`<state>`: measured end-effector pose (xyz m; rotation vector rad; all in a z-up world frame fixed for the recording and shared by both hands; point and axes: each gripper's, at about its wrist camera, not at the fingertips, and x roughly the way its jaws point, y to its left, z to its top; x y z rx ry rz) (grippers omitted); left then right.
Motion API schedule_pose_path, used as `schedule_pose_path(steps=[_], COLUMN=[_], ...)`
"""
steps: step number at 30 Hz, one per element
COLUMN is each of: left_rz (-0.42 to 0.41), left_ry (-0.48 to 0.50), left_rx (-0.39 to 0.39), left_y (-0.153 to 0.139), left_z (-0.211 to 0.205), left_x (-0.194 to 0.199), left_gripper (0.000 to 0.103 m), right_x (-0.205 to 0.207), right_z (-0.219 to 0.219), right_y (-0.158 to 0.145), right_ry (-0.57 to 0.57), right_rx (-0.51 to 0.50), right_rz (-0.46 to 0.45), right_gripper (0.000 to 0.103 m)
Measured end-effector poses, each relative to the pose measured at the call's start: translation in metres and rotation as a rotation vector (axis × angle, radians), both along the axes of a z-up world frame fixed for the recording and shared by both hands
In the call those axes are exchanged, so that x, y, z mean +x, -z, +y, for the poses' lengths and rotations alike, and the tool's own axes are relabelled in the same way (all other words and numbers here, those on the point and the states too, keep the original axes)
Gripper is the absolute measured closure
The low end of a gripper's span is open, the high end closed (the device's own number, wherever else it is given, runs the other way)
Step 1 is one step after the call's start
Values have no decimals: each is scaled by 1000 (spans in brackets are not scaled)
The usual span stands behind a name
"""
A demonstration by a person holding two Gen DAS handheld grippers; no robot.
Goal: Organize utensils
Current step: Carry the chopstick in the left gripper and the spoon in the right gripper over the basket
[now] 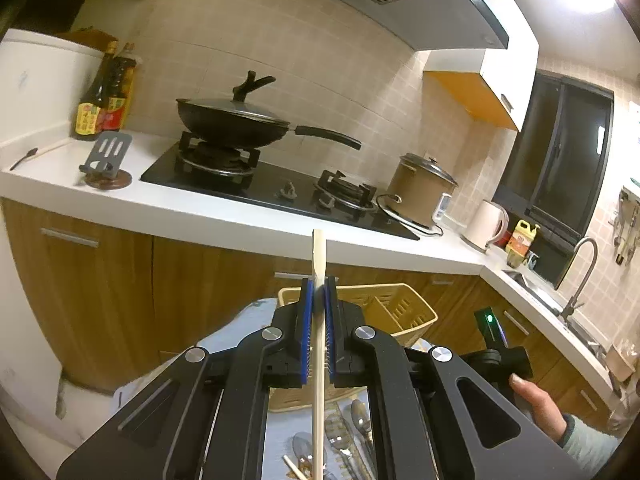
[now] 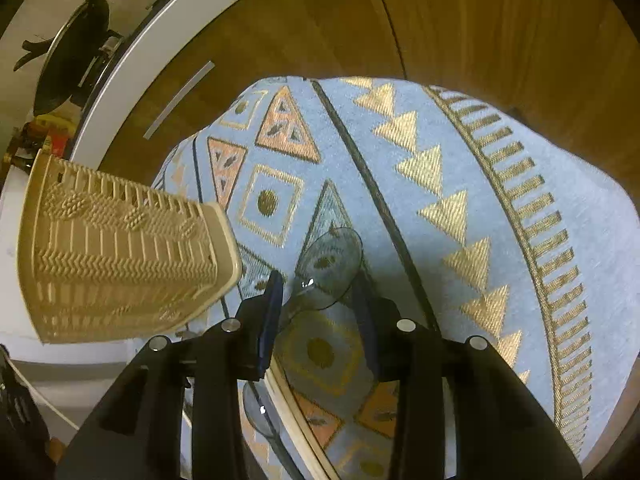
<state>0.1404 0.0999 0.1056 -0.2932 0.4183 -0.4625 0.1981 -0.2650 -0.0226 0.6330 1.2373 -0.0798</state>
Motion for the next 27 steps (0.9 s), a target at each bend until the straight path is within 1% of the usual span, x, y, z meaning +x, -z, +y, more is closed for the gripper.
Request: schedule_pose_path(steps=[1, 2, 3, 5, 6, 8, 9, 11, 12, 13, 15, 16, 18, 19, 20, 22, 23, 24, 25, 27], left_rz=[1, 2, 3, 5, 6, 6, 5, 6, 7, 8, 10, 8, 6, 6, 5, 5, 6, 8, 9, 10], left_ry=[-1, -1, 0, 0, 1, 2, 1, 0, 1, 3, 7, 9, 14, 15, 17, 20, 23, 24, 25, 26], left_rx=[-3, -3, -2, 0, 1, 8, 14, 16, 13, 11, 14, 18, 23, 25, 29, 33, 32, 30, 28, 25], left_y=[1, 1, 2, 3, 3, 4, 4, 4, 4, 4, 5, 5, 5, 5, 6, 6, 6, 7, 7, 8], left_z=[2, 3, 4, 4, 5, 6, 6, 7, 7, 7, 5, 4, 2, 2, 1, 0, -1, 0, 0, 0], left_x=[0, 0, 0, -1, -2, -3, -4, -3, -4, -3, -3, -4, -5, -6, -7, -6, -5, -5, -4, -4], left_gripper=[99, 99, 99, 99, 99, 99, 99, 99, 99, 99, 99, 99, 99, 99, 99, 99, 99, 99, 99, 99], right_x=[2, 3, 5, 15, 19, 27, 32, 47, 57, 64, 73, 78, 80, 79, 78, 80, 80, 80, 80, 78], right_z=[1, 1, 1, -1, -3, -9, -10, -7, 1, 7, 12, 12, 6, 3, -1, -7, -9, -9, -8, 2], right_y=[-1, -1, 0, 0, 1, 2, 2, 2, 0, -2, -6, -7, -10, -10, -11, -12, -13, -14, -16, -20], right_ry=[2, 6, 9, -9, -13, -20, -42, -124, -225, -287, -344, -373, -350, -336, -322, -290, -282, -279, -275, -276], right_rx=[-21, -35, -50, -95, -110, -101, -101, -119, -145, -176, -283, -294, -274, -248, -214, -180, -170, -163, -167, -216], right_rz=[-3, -5, -8, -14, -17, -18, -14, -11, -8, -12, 0, 7, 19, 23, 24, 33, 36, 37, 32, 27], right_gripper=[74, 79, 86, 97, 98, 98, 98, 98, 98, 98, 98, 98, 97, 97, 96, 85, 72, 55, 50, 49])
